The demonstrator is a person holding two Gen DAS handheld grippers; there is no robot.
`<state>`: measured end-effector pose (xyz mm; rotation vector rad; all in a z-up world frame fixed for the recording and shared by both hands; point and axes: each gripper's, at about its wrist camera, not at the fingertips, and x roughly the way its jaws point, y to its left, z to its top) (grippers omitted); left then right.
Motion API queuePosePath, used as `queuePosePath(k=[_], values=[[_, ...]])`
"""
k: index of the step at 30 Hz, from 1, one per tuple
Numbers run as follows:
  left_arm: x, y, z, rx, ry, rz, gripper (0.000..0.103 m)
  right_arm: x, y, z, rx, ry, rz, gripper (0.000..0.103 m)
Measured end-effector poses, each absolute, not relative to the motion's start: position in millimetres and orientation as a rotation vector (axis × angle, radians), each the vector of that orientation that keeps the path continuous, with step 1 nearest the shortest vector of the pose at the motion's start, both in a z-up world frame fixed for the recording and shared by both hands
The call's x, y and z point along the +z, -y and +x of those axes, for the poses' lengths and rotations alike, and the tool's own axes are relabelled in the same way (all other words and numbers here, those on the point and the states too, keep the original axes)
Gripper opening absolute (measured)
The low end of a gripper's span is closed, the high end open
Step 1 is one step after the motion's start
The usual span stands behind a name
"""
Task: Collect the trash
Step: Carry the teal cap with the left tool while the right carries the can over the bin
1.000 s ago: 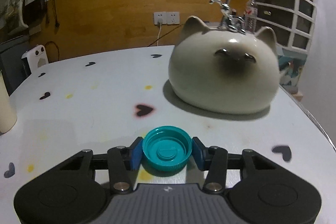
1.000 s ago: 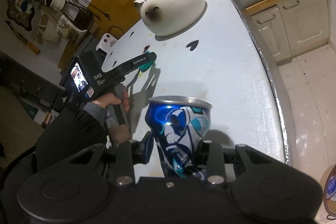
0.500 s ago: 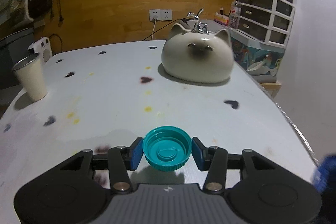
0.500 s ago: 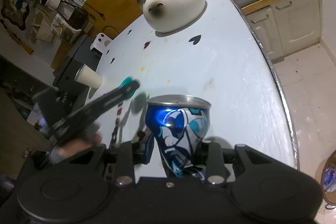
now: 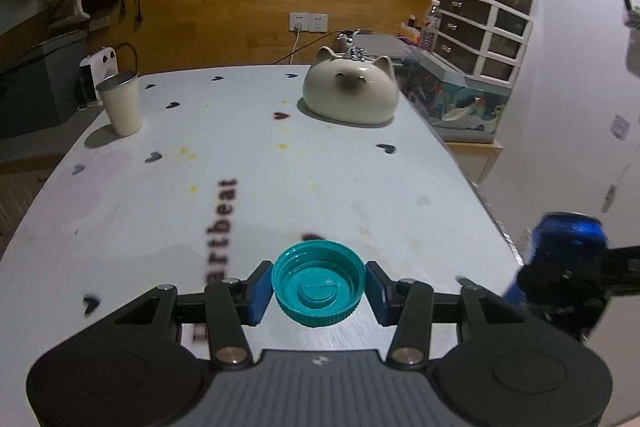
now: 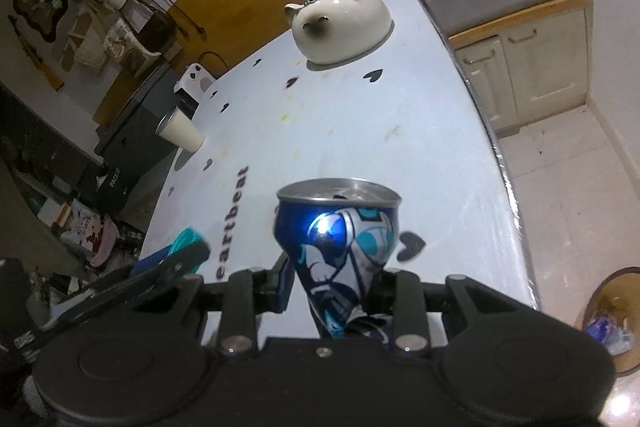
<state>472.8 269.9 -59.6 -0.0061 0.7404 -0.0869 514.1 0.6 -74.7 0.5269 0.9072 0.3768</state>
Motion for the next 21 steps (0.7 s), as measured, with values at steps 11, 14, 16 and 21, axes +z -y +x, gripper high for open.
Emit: queuePosePath(k=[11,14,16,21], values=[[-31.0,-244.5,387.4,-0.157,-0.75,-0.029,0.05,-45.2,3.6,433.9,0.33,-0.832,0.404,0.032],[-27.3,-230.4,371.7,-0.182,-0.75,-0.025,0.05,-38.5,10.3,411.4,0.31,-0.812,0.387,0.032],[-25.6,-220.0,364.0,-0.196,-0.75,-0.023,0.05,-34.8,17.0,397.8,0.297,-0.799,0.371,0.032],[-22.9,-183.2,351.8,-0.222,-0.741,-0.018,0.05,-28.9,42.8,374.3,0.258,-0.769,0.326,0.032]])
